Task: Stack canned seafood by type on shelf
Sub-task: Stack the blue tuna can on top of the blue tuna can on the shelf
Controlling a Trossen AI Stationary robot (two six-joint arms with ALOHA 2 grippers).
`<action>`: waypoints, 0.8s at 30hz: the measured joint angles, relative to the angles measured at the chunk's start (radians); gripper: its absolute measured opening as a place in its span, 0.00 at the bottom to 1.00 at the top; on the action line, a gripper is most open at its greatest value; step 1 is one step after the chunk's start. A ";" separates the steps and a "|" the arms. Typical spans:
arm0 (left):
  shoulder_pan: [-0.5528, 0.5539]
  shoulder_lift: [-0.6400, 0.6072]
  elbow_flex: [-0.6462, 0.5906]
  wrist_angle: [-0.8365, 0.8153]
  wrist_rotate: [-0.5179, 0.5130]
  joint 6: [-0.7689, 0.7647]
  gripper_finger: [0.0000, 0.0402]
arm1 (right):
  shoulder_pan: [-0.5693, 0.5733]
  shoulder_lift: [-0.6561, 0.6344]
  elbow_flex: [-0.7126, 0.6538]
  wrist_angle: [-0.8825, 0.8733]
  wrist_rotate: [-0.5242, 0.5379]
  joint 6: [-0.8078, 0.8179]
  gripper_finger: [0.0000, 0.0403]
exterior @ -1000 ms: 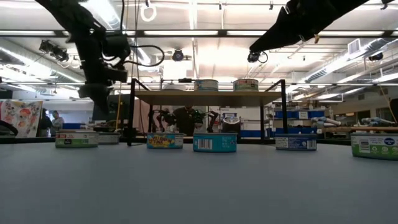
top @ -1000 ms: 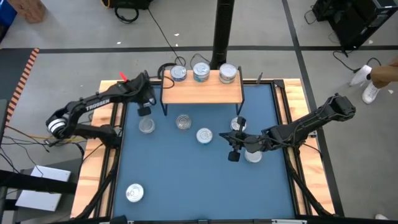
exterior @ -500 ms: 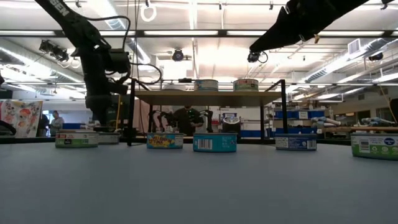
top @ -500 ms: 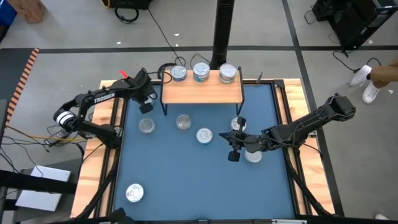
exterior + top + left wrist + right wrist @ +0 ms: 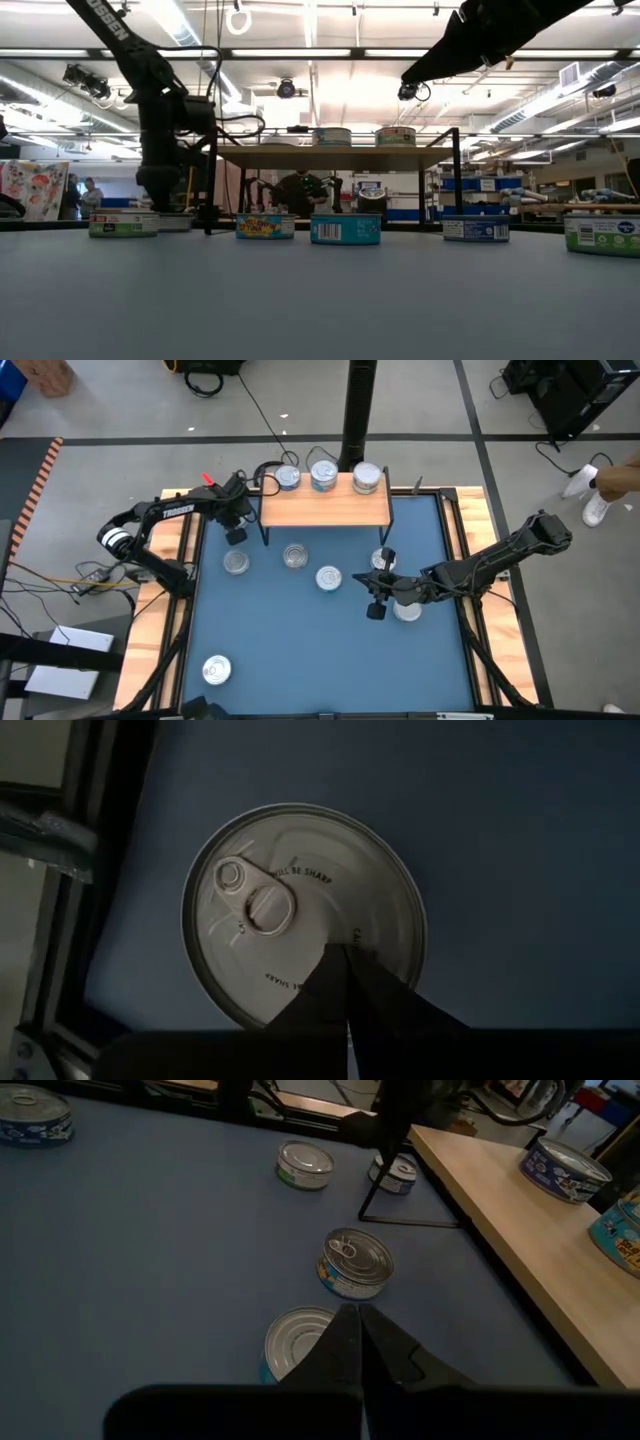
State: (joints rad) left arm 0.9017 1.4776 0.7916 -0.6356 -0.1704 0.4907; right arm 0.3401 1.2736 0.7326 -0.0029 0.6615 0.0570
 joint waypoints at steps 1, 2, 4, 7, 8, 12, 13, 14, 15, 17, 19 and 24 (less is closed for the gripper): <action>0.000 0.000 0.004 -0.022 0.002 -0.001 0.00 | 0.000 0.000 0.000 0.000 0.000 -0.001 0.00; 0.000 0.000 0.007 -0.047 0.003 -0.005 0.00 | 0.000 0.000 0.000 0.000 0.000 -0.004 0.00; -0.001 0.001 0.015 -0.089 0.008 -0.020 0.00 | 0.000 0.000 0.000 0.000 0.000 -0.007 0.00; -0.014 0.002 0.025 -0.129 0.015 -0.026 0.00 | 0.001 0.000 0.000 0.000 0.000 -0.007 0.00; -0.023 0.000 0.025 -0.147 0.015 -0.024 0.00 | 0.002 0.000 0.000 -0.001 0.000 -0.007 0.00; -0.063 -0.011 0.023 -0.202 0.026 -0.016 0.00 | 0.005 0.000 0.000 0.000 -0.001 -0.007 0.00; -0.071 -0.017 0.023 -0.215 0.026 -0.010 0.00 | 0.005 0.000 0.000 0.000 -0.001 -0.007 0.00; -0.078 -0.024 0.021 -0.222 0.029 -0.009 0.00 | 0.005 0.000 0.000 0.000 -0.001 -0.007 0.00; -0.081 -0.033 0.020 -0.229 0.040 -0.008 0.00 | 0.005 0.000 0.000 -0.001 -0.001 -0.007 0.00; -0.086 -0.050 0.016 -0.239 0.074 -0.003 0.00 | 0.005 0.000 0.000 -0.002 -0.001 -0.007 0.00; -0.087 -0.069 0.005 -0.226 0.094 0.001 0.00 | 0.007 0.000 0.000 -0.003 0.000 -0.007 0.00; -0.101 -0.092 -0.034 -0.176 0.094 0.002 0.00 | 0.019 0.000 0.000 -0.008 -0.001 -0.007 0.00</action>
State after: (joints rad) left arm 0.8009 1.3858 0.7580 -0.8114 -0.0764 0.4929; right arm 0.3586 1.2736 0.7326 -0.0113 0.6609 0.0502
